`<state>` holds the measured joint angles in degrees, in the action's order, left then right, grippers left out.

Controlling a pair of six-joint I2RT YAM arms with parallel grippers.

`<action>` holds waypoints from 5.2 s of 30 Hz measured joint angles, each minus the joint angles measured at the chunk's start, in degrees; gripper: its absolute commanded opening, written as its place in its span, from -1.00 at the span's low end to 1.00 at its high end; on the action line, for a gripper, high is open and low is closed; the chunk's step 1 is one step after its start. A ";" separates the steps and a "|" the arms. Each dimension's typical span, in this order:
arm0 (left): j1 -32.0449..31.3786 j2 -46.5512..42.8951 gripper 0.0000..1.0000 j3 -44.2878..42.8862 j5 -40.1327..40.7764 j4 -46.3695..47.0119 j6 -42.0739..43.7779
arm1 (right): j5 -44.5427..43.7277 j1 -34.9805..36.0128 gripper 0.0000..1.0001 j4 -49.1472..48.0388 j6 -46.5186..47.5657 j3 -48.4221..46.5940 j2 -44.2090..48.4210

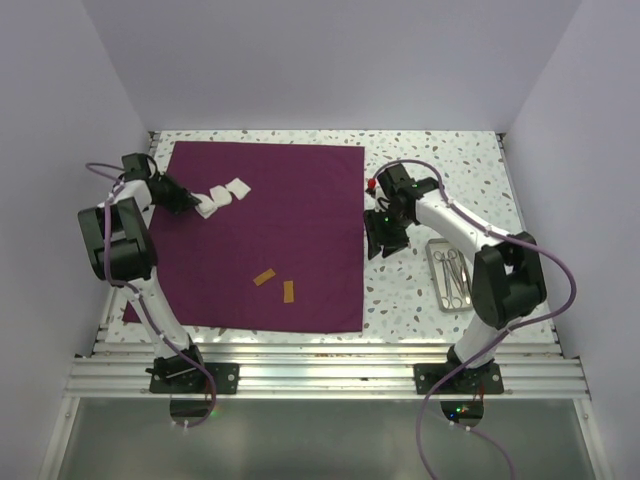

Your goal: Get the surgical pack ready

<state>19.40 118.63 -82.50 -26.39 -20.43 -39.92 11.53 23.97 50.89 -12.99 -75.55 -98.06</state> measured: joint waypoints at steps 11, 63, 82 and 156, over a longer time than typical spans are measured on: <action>-0.20 3.65 -0.73 -3.54 1.79 -2.75 0.79 | 0.00 0.00 -0.08 0.17 0.26 -0.72 -0.94; -2.64 2.58 -1.00 -2.60 7.13 -4.94 1.36 | 0.24 0.00 -0.09 -0.07 0.46 -1.40 -2.95; -6.97 -16.00 -1.00 4.04 6.36 -8.07 3.39 | 9.97 0.15 0.25 -1.64 -0.52 -6.23 -4.22; -28.48 -60.37 0.36 44.15 0.83 -6.49 11.78 | -1.27 -26.53 -1.00 1.90 17.03 9.62 5.44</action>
<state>-9.08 58.26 -38.35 -25.56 -26.92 -28.14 10.26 -2.57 52.80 4.03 -65.93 -92.62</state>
